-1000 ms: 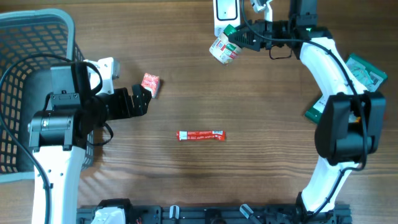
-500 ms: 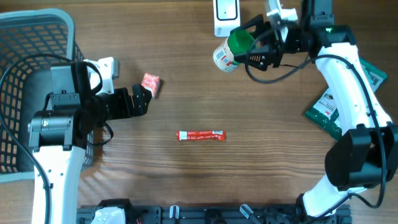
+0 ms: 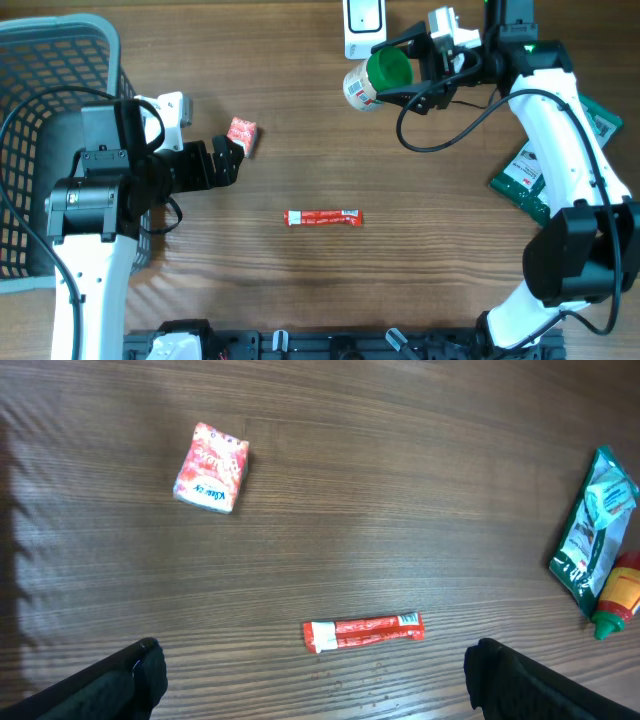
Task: Scan the item barcode
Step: 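Lift the jar and swing it toward the scanner with the right gripper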
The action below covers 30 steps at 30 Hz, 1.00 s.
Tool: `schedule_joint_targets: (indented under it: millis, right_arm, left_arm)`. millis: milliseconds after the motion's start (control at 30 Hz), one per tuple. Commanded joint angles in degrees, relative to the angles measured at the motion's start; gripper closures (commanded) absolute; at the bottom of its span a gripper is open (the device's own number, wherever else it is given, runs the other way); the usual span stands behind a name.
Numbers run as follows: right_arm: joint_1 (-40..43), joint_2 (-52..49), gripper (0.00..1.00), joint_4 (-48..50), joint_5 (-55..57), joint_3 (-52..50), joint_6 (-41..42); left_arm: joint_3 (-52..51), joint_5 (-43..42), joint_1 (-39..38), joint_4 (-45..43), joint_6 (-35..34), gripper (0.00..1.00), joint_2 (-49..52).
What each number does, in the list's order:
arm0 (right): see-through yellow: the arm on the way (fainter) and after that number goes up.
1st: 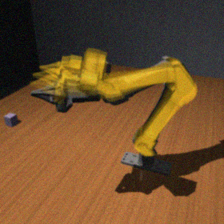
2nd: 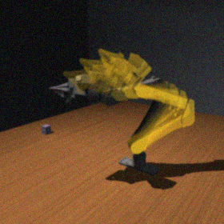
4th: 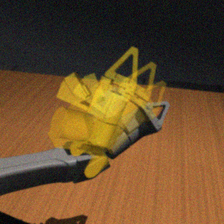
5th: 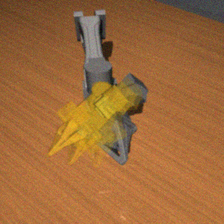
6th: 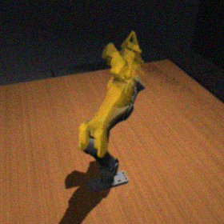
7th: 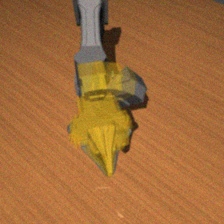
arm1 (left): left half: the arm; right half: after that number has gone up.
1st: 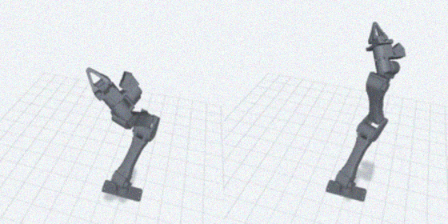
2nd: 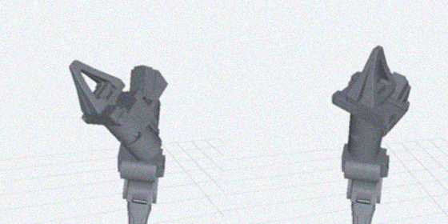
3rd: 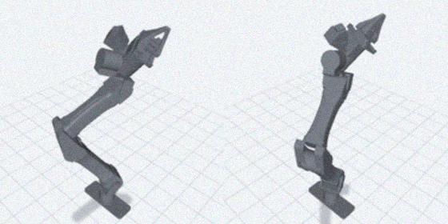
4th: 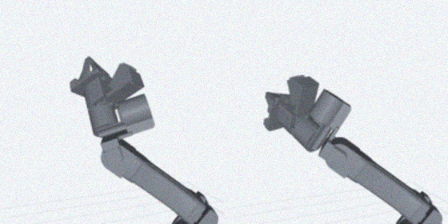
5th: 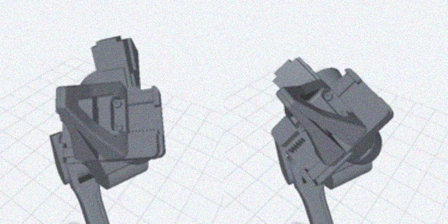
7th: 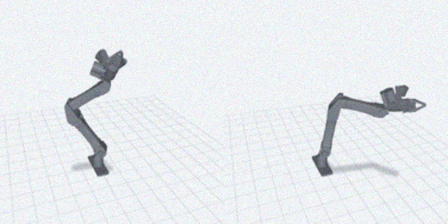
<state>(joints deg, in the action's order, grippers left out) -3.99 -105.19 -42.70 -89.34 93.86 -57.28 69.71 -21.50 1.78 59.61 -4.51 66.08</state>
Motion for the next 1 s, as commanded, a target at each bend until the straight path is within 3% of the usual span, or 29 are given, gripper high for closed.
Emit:
schedule_joint_targets:
  millis: [0, 100, 300, 967]
  right_arm:
    - [5.07, 4.42, 0.96, -0.98, -3.74, 0.26, 4.07]
    - [9.75, 4.46, 0.96, -9.03, -3.74, 0.22, 1.92]
    - [13.7, 4.46, 0.96, -31.52, -3.76, 0.17, -17.4]
    - [12.63, 4.74, 0.96, -31.74, -3.76, 0.17, -15.69]
  left_arm:
    - [0.42, -0.92, 0.0, -0.11, 1.29, 0.0, -0.09]
    - [0.42, -0.92, 0.0, -0.11, 1.29, 0.0, -0.09]
    - [0.42, -0.9, 0.0, -0.11, 1.29, 0.0, -0.09]
    - [0.42, -0.9, 0.0, -0.11, 1.29, 0.0, -0.09]
